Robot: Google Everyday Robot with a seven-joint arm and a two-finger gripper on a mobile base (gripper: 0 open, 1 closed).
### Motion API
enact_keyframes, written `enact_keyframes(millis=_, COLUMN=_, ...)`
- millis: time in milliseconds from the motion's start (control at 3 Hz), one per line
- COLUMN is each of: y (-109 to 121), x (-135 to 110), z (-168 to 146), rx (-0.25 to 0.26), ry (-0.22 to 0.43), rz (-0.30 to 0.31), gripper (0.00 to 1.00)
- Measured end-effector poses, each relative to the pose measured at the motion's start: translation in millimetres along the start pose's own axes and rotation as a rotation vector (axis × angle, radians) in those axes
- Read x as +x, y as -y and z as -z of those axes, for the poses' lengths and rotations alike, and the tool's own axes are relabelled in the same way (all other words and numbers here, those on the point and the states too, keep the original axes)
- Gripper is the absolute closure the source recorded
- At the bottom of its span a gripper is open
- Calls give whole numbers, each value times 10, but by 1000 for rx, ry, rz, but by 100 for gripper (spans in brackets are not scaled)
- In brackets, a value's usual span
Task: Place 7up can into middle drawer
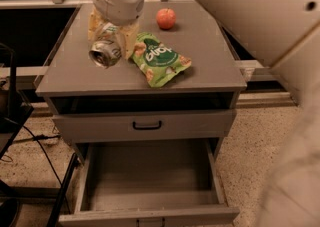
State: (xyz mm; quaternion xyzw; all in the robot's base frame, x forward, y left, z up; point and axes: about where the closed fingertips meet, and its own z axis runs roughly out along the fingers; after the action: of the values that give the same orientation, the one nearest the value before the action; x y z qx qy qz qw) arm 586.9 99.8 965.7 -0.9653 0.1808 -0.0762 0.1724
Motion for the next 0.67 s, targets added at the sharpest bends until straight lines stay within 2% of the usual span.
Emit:
enact_keyframes(millis=333, y=-309, x=-243, z=383, rx=-7, ry=-64, rz=-95, gripper=100)
enact_keyframes(millis=667, y=-867, x=-576, z=744, rx=28, ry=-124, rz=-323, gripper=100)
